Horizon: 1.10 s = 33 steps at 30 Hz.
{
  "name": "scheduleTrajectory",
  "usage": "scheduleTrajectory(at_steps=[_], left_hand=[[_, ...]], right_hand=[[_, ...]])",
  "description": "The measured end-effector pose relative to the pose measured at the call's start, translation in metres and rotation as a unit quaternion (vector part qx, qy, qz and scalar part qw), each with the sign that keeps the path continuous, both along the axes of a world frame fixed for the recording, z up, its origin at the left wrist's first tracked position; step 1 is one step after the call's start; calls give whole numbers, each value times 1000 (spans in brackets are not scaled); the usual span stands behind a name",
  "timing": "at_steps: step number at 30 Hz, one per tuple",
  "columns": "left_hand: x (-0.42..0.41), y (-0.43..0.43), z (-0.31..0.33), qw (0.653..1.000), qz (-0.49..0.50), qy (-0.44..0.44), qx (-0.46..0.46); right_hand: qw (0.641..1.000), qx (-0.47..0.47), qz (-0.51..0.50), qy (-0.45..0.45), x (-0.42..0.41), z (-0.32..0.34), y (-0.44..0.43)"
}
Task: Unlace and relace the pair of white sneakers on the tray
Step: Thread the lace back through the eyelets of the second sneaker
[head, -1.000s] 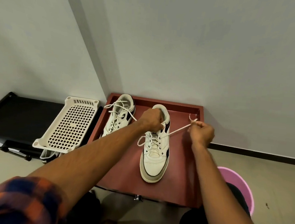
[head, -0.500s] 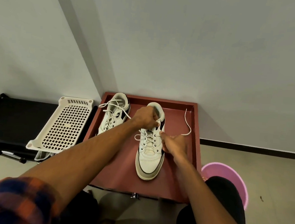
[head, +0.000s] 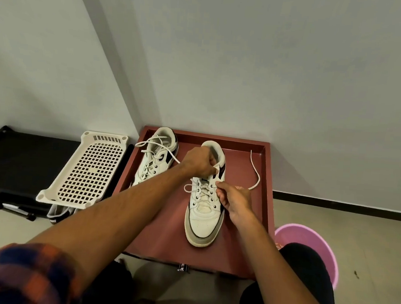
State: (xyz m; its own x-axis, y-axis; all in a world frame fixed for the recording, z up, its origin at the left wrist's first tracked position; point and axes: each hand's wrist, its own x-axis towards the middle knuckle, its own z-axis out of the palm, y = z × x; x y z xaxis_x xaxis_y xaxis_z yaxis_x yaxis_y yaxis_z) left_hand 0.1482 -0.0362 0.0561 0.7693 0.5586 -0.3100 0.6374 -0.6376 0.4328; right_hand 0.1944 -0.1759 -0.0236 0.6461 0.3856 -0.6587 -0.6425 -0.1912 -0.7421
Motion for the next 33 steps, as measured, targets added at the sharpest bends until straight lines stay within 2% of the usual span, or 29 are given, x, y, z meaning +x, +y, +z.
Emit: scheduleTrajectory(at_steps=[3, 6, 8, 11, 14, 16, 19, 25, 28, 33], left_hand=[[-1, 0, 0, 1000, 2, -1, -1], [-1, 0, -1, 1000, -3, -4, -6], [-1, 1, -1, 1000, -2, -8, -13], [-1, 2, 1, 1000, -7, 1, -6], [-2, 2, 0, 1000, -1, -2, -9], [-3, 3, -1, 1000, 7, -5, -11], [-3, 2, -2, 1000, 11, -7, -9], [-3, 0, -1, 1000, 6, -9, -8], [-5, 1, -2, 1000, 0, -9, -2], [-3, -2, -4, 1000, -6, -12, 23]], right_hand=[[999, 2, -36, -27, 4, 4, 0], [978, -29, -189, -87, 33, 11, -9], [960, -21, -252, -123, 48, 17, -13], [969, -30, -184, -165, 43, 16, -8], [991, -39, -61, -110, 31, -1, -8], [997, -30, -17, -68, 23, -6, -8], [997, -16, -1, -81, 9, -7, -2], [992, -23, -41, -120, 2, -6, 4], [994, 20, -65, -82, 3, -3, 5], [979, 108, -127, 121, 7, -1, 11]])
